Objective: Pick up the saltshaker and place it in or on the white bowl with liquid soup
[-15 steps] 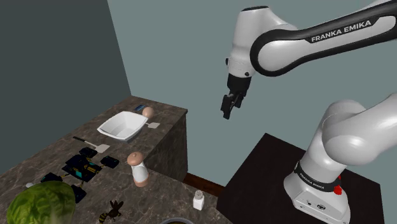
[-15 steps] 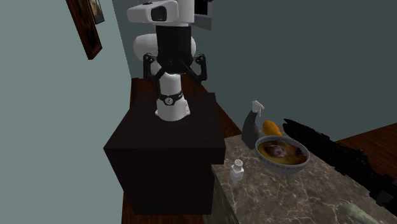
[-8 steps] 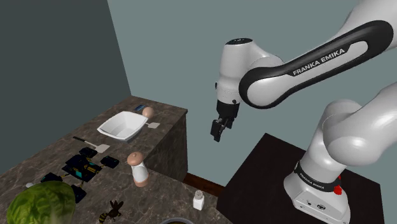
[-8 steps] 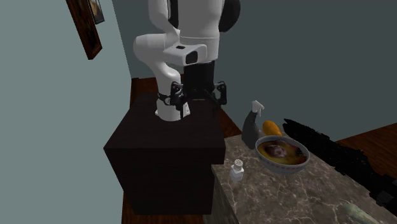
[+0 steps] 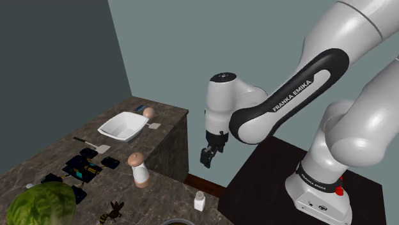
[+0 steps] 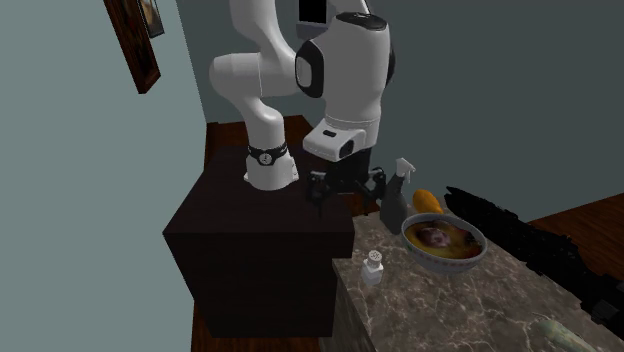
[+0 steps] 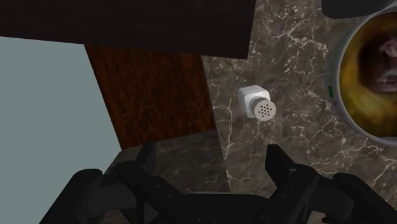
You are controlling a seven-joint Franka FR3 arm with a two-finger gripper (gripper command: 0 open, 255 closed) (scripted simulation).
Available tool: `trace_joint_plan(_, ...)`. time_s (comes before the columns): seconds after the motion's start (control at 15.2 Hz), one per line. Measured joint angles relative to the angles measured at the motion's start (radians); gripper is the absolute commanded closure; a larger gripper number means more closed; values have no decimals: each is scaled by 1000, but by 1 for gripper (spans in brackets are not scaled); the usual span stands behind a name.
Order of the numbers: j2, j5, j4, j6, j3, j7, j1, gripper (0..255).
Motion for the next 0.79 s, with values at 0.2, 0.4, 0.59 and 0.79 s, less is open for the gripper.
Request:
trace_joint_plan(0.2,138,-55,31,98,56,91,-12,0)
trace_joint_plan(0.4,296,-187,77,191,90,233,-24,0)
trace_joint_plan(0.59,422,-333,119,253,71,386,17,0)
trace_joint_plan(0.79,495,-423,147,288,26,466,59,0)
